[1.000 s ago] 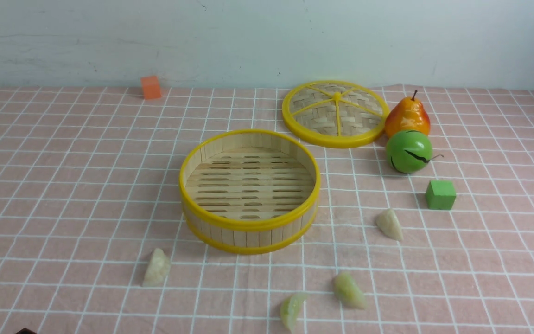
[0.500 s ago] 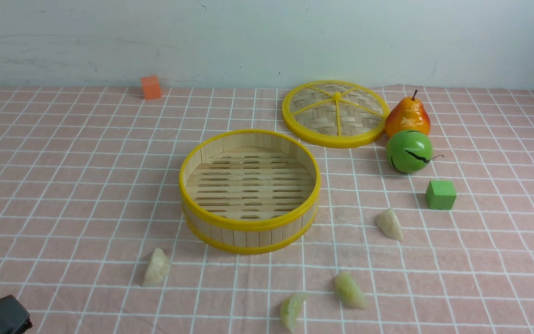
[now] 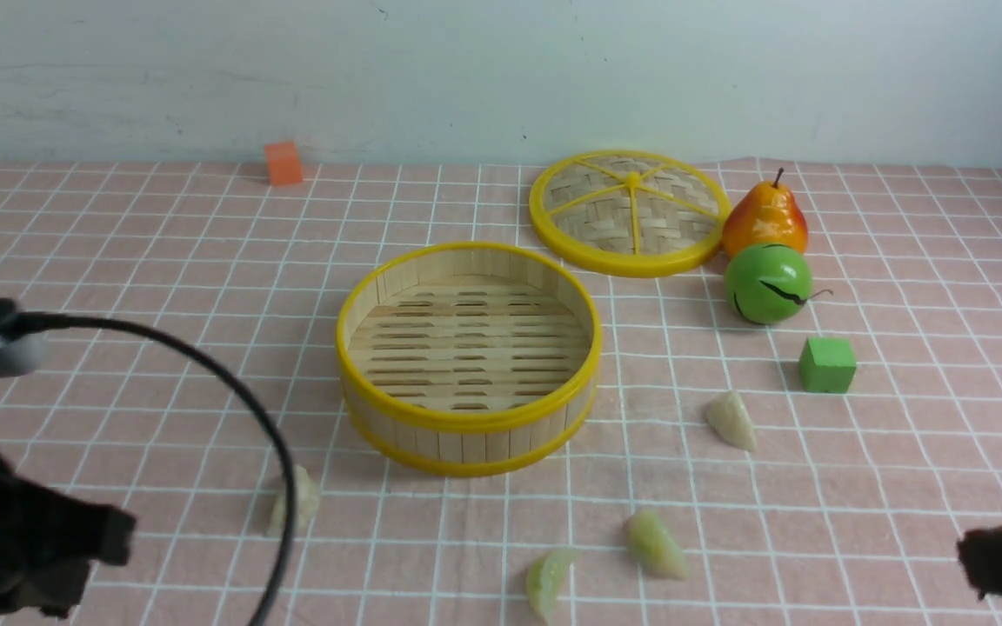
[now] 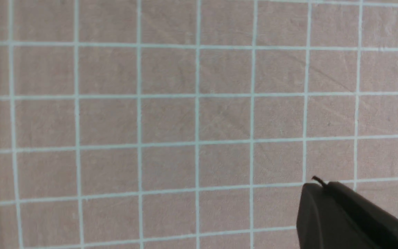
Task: Put the dumplings into the steamer on the table with the pink tablecloth.
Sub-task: 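Reach for and grasp a dumpling on the table with the left gripper, then place the dumpling into the bamboo steamer basket with the left gripper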
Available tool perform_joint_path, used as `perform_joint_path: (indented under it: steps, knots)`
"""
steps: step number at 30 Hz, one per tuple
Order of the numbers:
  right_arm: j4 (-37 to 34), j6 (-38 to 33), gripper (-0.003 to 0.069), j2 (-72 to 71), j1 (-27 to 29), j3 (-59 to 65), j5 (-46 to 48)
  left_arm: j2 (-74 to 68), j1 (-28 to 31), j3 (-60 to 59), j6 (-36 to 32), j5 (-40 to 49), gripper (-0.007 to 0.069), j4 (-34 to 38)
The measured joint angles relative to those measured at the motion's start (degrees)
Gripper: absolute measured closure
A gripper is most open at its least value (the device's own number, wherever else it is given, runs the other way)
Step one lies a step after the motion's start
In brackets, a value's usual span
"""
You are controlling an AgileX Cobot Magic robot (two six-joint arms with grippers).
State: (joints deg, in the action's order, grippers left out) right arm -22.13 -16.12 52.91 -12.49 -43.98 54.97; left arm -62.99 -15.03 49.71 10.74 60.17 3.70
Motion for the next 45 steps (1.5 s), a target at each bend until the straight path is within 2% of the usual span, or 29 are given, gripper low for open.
perform_joint_path:
  steps: [4,7,13,18,26,30,32,34,40,45]
  knots:
    - [4.7,0.7,0.0675,7.1,-9.2,-2.8,5.2,-11.0,-3.7,6.7,2.0,-0.3,0.0604,-2.2]
    - [5.3,0.7,0.0673,9.7,-13.7,-3.0,5.8,-17.5,-4.0,11.2,2.2,-1.4,0.05,-3.1]
    - [5.1,0.7,0.0669,10.6,-16.4,-3.2,3.9,-26.8,-4.1,15.4,2.2,-5.4,0.0238,-4.6]
    - [5.1,0.7,0.0668,10.6,-16.4,-3.2,0.6,-33.4,-4.1,16.0,2.1,-10.1,0.0137,-5.4]
    - [5.0,0.8,0.0662,10.6,-16.4,-3.2,-2.3,-40.9,-4.1,16.0,2.4,-20.2,0.0161,-7.8]
    - [4.9,0.8,0.0661,10.6,-16.4,-3.2,-2.6,-43.1,-4.1,16.0,2.4,-21.4,0.0247,-8.0]
    - [4.9,0.8,0.0661,10.6,-16.4,-3.2,-2.6,-44.2,-4.1,16.0,2.4,-21.5,0.0347,-7.7]
    - [4.9,0.8,0.0661,10.6,-16.4,-3.2,-2.7,-44.4,-4.1,16.3,2.4,-21.5,0.0397,-7.5]
    - [4.9,0.8,0.0661,10.6,-16.4,-3.2,-2.8,-44.2,-4.6,22.5,2.4,-14.2,0.04,-7.1]
    - [4.9,0.8,0.0659,10.6,-16.4,-3.2,-3.1,-43.3,-9.7,36.1,1.1,-7.8,0.04,-7.2]
